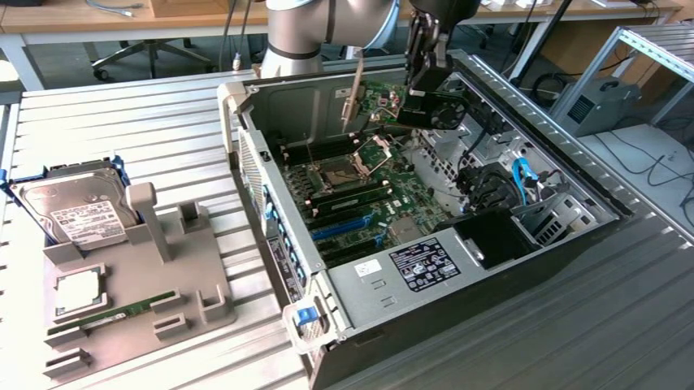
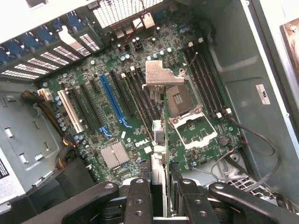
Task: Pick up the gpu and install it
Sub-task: 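Insert the gpu into the slot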
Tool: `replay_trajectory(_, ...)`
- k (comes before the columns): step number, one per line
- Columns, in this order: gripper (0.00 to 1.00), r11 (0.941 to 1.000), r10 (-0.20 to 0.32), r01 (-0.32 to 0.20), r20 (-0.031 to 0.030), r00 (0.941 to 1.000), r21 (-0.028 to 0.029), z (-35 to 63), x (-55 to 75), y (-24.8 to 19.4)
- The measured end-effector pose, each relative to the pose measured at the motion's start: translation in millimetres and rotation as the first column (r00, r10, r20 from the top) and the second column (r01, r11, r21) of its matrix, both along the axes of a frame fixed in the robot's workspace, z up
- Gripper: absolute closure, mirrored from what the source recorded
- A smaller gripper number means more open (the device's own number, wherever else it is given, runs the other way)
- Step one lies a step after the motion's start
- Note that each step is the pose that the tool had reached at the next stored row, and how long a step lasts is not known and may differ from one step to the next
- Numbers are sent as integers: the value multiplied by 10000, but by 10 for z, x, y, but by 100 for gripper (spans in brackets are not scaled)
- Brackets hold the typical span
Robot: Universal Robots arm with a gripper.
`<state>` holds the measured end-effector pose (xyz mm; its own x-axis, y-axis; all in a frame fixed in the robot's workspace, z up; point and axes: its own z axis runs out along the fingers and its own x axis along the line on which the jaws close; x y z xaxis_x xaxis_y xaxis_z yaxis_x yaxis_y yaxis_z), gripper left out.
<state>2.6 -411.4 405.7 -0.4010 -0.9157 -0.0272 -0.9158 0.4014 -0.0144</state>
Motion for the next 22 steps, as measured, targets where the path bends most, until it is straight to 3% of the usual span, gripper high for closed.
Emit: replay_trajectory(22, 73, 9972, 748, -748, 0, 9972, 0, 0, 1, 0)
